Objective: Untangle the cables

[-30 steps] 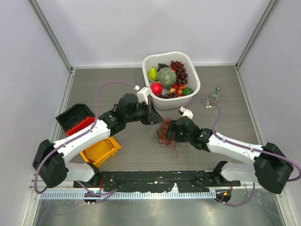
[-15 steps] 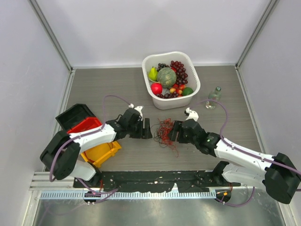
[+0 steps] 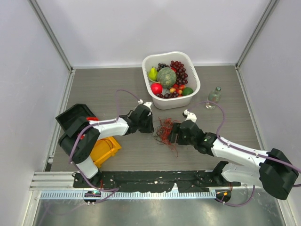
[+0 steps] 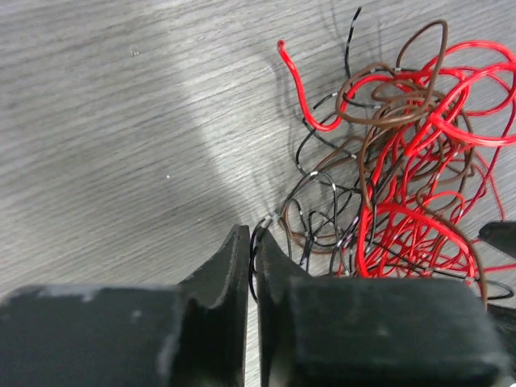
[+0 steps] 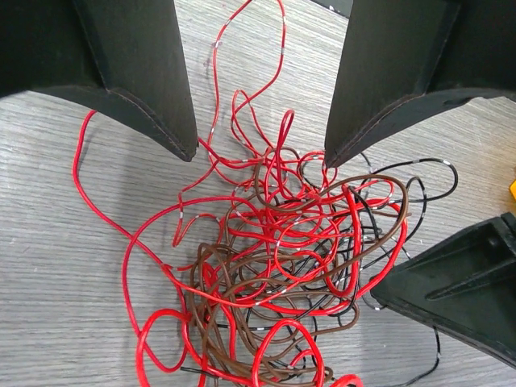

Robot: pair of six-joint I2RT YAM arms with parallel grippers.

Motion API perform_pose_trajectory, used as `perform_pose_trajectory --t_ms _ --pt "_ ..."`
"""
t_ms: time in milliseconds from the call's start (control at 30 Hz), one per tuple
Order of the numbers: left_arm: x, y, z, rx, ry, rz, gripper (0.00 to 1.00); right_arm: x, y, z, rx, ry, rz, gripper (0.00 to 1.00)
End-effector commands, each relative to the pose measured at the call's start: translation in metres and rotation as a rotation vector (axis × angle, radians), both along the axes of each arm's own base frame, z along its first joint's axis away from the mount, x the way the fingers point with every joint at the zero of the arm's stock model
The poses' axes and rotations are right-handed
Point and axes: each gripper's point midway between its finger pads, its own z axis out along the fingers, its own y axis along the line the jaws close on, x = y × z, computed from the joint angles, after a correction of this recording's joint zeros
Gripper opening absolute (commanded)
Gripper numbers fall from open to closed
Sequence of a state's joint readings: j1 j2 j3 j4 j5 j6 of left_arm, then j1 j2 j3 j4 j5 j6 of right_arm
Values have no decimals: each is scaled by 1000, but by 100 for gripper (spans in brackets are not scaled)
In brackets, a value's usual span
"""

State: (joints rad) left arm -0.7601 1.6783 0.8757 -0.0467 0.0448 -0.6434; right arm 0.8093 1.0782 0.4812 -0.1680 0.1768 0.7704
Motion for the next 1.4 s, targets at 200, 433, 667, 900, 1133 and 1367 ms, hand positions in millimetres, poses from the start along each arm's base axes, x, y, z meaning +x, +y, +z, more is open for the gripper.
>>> perform_pose_trajectory --t_ms 200,433,667,900,1133,1367 --pt "-14 -11 97 -217 -172 -106 0 39 0 64 -43 -168 -59 72" --pt "-34 -17 154 -377 -191 -153 0 53 31 105 59 -249 14 72" --pt "-42 -24 182 -442 -189 -191 0 57 50 71 92 -177 21 71" --pt "-31 -2 122 -272 -70 -23 44 43 32 4 25 -70 -32 63" --pt "-23 10 88 -280 -29 60 49 26 20 -16 20 -26 -35 62" --pt "-34 9 110 -336 -72 -2 66 28 20 -11 27 -40 -36 62"
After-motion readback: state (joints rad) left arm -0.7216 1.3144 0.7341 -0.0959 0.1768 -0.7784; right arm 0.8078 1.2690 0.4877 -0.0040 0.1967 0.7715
